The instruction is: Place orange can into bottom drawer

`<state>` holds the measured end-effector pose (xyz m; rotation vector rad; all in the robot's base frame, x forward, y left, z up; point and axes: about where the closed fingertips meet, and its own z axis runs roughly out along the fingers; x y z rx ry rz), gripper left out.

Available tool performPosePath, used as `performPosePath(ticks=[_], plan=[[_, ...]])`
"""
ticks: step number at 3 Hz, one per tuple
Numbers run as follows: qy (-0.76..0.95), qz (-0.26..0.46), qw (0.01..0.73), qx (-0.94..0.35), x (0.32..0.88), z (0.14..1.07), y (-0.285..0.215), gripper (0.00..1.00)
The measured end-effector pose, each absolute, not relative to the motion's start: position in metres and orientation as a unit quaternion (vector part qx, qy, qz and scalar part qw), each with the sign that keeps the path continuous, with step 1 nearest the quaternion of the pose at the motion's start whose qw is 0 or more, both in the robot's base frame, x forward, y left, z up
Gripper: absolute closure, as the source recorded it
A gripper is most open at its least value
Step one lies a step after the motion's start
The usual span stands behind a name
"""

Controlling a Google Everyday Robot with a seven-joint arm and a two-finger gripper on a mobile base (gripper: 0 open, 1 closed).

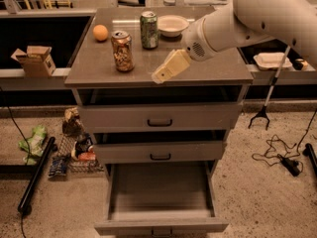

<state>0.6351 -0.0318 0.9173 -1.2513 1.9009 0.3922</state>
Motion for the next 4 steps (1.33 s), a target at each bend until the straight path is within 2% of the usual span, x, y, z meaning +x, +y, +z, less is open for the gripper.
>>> performPosePath(ticks=[1, 2, 4], plan=[[0.749, 0.161, 0.412, -0.492, 0.646, 0.912, -0.028, 0.00], [0.740, 0.180, 0.428, -0.487, 0.680, 0.901, -0.015, 0.00], [0.730, 0.228, 0.454, -0.458, 0.730, 0.885, 0.025, 0.00]])
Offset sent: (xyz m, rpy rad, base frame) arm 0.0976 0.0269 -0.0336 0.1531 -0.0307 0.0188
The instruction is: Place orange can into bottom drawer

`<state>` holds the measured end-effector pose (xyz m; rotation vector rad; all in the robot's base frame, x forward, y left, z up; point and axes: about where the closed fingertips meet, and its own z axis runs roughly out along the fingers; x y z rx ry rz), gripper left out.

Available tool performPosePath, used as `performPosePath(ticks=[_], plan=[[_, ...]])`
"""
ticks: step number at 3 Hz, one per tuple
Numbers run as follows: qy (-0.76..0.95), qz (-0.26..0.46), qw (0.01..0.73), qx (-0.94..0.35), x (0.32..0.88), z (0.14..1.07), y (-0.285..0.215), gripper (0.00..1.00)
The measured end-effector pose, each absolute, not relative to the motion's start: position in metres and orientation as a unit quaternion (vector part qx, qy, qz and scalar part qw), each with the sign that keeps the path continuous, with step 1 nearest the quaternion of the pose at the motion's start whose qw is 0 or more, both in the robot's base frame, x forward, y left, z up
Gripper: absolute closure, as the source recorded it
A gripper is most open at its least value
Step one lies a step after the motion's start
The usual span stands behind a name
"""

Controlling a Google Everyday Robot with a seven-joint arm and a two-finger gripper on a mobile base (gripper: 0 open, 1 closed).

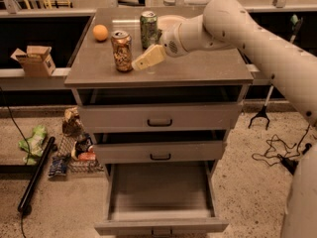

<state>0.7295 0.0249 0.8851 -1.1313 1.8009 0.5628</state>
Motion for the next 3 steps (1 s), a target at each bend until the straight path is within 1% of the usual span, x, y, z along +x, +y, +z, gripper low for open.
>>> performPosePath(ticks=[2, 3], plan=[[0.714, 0.262, 0.467, -0.450, 0.757, 0.874, 0.077, 0.00], [0.708, 0.271, 0.469, -0.453, 0.768, 0.869, 0.094, 0.03]])
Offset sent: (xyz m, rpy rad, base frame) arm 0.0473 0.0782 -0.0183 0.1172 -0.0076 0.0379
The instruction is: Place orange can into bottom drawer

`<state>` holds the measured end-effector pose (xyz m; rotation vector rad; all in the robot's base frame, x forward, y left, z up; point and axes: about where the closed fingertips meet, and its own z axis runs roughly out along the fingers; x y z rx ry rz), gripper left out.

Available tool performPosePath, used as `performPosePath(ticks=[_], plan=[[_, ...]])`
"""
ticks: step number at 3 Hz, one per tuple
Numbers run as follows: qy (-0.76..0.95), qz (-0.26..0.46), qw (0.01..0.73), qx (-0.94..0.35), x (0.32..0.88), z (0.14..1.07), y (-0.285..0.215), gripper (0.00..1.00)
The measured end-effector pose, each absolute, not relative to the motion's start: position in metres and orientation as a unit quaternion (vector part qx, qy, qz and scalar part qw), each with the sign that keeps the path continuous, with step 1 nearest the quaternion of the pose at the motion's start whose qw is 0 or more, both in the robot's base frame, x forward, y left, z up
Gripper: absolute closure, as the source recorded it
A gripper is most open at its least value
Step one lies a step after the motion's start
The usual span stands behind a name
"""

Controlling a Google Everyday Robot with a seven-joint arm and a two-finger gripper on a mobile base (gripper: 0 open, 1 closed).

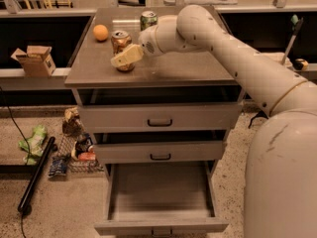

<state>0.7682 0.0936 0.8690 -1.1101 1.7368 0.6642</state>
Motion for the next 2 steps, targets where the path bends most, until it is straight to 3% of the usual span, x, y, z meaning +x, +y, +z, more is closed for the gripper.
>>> performPosePath(ticks=[1, 2], plan=[[0.704, 0.276, 0.472, -0.453, 0.7738, 0.8683, 0.1021, 0.21], [0.702, 0.277, 0.477, -0.450, 0.7742, 0.8719, 0.1026, 0.44]])
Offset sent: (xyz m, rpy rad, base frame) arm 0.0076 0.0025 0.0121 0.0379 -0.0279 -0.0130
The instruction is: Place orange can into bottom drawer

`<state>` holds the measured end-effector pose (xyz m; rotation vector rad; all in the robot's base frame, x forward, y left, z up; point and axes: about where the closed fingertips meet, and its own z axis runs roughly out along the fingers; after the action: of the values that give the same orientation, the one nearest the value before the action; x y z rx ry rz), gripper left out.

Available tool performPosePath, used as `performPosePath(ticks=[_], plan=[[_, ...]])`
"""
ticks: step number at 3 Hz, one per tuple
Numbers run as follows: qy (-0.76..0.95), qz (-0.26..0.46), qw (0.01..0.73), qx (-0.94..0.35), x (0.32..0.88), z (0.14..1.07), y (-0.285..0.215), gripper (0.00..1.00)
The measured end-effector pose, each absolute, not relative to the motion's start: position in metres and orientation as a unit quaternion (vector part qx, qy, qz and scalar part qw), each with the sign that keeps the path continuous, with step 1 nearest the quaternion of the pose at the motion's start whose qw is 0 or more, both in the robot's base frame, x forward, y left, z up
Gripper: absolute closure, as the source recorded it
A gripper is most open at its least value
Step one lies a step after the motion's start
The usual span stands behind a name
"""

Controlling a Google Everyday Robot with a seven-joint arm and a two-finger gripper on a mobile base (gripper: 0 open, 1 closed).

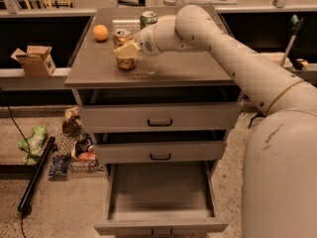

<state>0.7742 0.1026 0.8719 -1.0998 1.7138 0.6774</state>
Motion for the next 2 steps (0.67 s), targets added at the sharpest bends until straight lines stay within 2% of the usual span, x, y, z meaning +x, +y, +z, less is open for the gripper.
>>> performPosePath(ticks=[1, 2], plan=[[0.697, 0.285, 0.484, -0.446, 0.768, 0.877, 0.100, 0.68], [0.676, 0.295, 0.506, -0.448, 0.752, 0.894, 0.083, 0.98]])
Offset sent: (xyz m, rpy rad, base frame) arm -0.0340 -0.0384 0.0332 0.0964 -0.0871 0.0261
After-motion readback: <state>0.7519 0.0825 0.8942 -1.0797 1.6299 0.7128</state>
